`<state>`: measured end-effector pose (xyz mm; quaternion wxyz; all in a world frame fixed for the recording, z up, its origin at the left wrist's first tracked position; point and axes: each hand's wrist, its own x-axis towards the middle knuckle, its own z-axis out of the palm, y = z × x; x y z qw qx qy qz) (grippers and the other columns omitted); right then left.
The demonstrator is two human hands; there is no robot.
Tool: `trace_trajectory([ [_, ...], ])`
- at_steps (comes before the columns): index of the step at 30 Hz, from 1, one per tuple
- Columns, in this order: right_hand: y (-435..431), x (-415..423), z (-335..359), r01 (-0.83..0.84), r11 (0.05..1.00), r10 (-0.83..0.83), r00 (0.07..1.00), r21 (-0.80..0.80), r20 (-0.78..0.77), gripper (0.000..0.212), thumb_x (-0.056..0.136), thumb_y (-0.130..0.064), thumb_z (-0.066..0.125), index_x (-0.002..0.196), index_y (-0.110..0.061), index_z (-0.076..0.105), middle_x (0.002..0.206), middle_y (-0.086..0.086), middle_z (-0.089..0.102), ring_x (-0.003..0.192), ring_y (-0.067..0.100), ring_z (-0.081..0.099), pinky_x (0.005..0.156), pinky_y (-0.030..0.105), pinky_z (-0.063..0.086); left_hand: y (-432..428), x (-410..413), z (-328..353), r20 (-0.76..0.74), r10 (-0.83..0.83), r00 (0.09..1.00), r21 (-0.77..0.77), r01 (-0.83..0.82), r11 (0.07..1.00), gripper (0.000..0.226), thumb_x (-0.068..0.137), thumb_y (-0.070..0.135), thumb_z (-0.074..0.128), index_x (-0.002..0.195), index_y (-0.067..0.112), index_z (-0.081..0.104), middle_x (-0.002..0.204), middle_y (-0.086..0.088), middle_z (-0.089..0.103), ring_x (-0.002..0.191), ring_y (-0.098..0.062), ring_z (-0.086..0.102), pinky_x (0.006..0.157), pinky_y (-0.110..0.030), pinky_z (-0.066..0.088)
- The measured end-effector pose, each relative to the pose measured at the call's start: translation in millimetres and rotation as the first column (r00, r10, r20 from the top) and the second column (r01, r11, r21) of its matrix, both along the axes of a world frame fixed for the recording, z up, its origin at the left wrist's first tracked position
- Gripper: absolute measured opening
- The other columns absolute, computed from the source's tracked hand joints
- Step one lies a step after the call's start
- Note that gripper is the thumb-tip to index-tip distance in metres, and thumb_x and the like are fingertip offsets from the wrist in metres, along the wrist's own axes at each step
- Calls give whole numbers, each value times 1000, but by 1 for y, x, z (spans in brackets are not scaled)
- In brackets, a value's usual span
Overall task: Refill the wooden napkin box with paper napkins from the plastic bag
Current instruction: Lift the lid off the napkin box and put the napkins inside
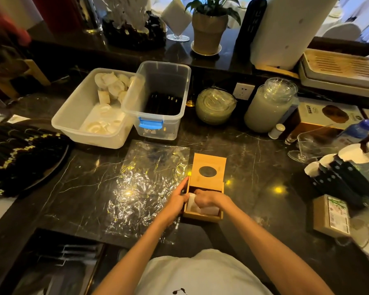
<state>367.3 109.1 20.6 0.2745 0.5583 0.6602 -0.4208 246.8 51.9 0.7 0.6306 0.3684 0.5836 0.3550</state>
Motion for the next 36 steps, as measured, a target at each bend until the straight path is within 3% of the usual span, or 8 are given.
trace_trajectory([
  [8,-10,-3,-19,-101,958,87,994,269,64,42,91,-31,44,128,-14,49,134,17,56,122,39,52,100,50,40,0,0,-7,-39,-31,999,-13,31,999,63,96,-7,35,149,27,26,115,24,46,80,28,55,62,-2,47],
  [16,-15,3,-12,-66,984,55,996,166,68,53,94,-35,37,144,-18,31,148,21,33,137,42,29,113,54,25,-1,-3,-9,-17,-55,998,-50,54,997,63,98,-4,35,149,32,24,121,22,48,97,14,49,71,-10,50],
  [23,-20,5,-13,-78,973,77,997,219,14,54,92,-45,39,141,-22,39,150,17,34,138,39,30,113,53,23,1,-1,-5,-24,-40,999,-28,39,999,65,97,-5,35,150,29,22,147,-6,38,125,-17,45,111,-47,37],
  [27,-23,6,-10,-57,974,62,998,220,-17,54,97,-47,35,142,-18,40,151,16,36,139,38,33,114,52,25,-1,-1,-2,-30,-33,999,-12,33,999,63,98,-5,35,150,28,23,151,-9,36,135,-24,40,113,-49,35],
  [29,-26,12,-5,63,963,-22,988,264,-153,47,100,-39,37,138,-14,47,145,14,48,133,34,44,111,46,35,-2,0,-3,-36,-20,999,-6,20,1000,60,98,-5,37,149,26,25,148,-8,40,127,-17,49,103,-37,47],
  [31,-33,26,3,297,885,-164,920,359,-356,36,100,-30,43,129,-17,60,133,6,62,123,24,56,102,33,44,-5,2,-5,-12,8,1000,-12,-8,1000,56,99,0,39,148,24,26,141,-5,45,107,0,55,79,-16,53],
  [33,-42,44,10,577,671,-298,785,466,-543,31,101,-31,45,125,-22,63,126,-3,65,119,17,59,95,27,44,-9,4,-3,-3,17,1000,-5,-17,1000,49,102,11,37,148,23,25,137,4,44,103,9,50,73,-8,50],
  [36,-51,65,15,802,595,-537,442,49,-718,50,100,-53,33,145,-32,42,153,-6,41,141,17,38,116,43,30,-17,7,3,13,-27,1000,17,26,1000,46,105,26,28,150,25,19,136,20,38,110,16,45,83,-3,45],
])
